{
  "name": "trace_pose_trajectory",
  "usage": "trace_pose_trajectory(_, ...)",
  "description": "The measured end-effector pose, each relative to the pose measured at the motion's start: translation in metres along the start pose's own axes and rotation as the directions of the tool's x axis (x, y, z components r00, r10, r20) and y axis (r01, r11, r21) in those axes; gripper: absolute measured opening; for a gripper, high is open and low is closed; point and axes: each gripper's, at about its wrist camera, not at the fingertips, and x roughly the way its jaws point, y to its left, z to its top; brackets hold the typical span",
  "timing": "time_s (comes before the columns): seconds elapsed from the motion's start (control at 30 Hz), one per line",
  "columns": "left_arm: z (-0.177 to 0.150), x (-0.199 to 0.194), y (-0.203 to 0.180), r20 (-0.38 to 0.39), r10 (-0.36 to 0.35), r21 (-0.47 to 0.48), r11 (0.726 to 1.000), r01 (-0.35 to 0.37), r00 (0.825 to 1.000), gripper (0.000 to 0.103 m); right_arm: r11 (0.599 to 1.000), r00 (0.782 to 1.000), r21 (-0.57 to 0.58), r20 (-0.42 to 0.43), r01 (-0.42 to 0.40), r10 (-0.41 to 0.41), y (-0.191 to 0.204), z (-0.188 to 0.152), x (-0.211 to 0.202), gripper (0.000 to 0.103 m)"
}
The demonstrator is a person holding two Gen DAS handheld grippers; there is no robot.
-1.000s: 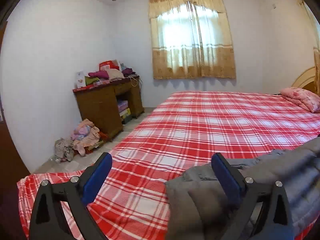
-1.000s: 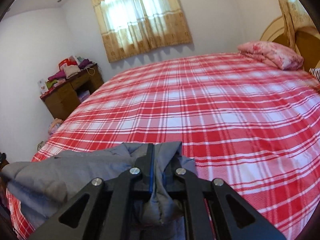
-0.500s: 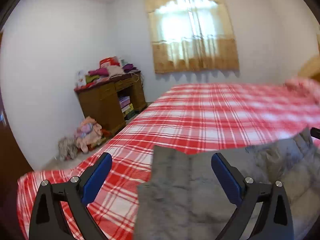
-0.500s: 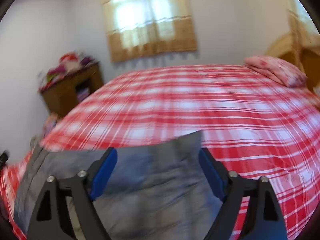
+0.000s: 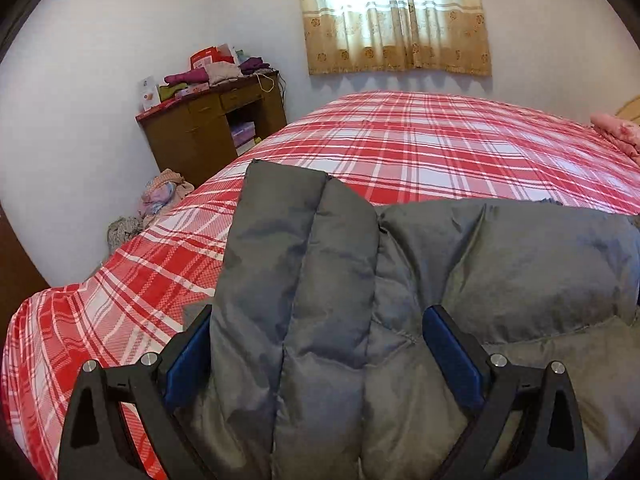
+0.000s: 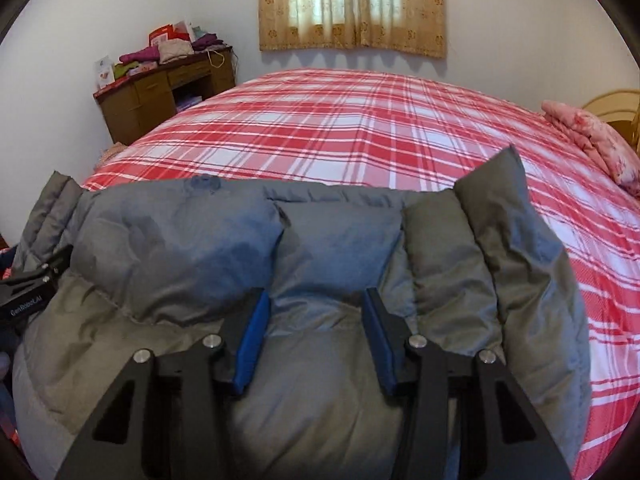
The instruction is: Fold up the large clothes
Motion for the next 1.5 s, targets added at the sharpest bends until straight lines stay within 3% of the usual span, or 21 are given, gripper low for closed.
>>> trace_pose_trajectory(0.63,-0.002,0.032,-0.011,-0.120,0.001,0.043,0.999,0.004,0.993,0.102,0.999,0.999,0.048,-0.040,-0.001,0.003,-0.007,-0.004,0.020,0.053)
trace_pose_trajectory(1.5,-0.003,0.038,-0.018,-0.135,0.030,0.074,0.997,-0.020,0.990,0.102,0.998,0.995,0.013,-0.083,0.055,-0.054,-0.005,-0.005,0.030,0.054)
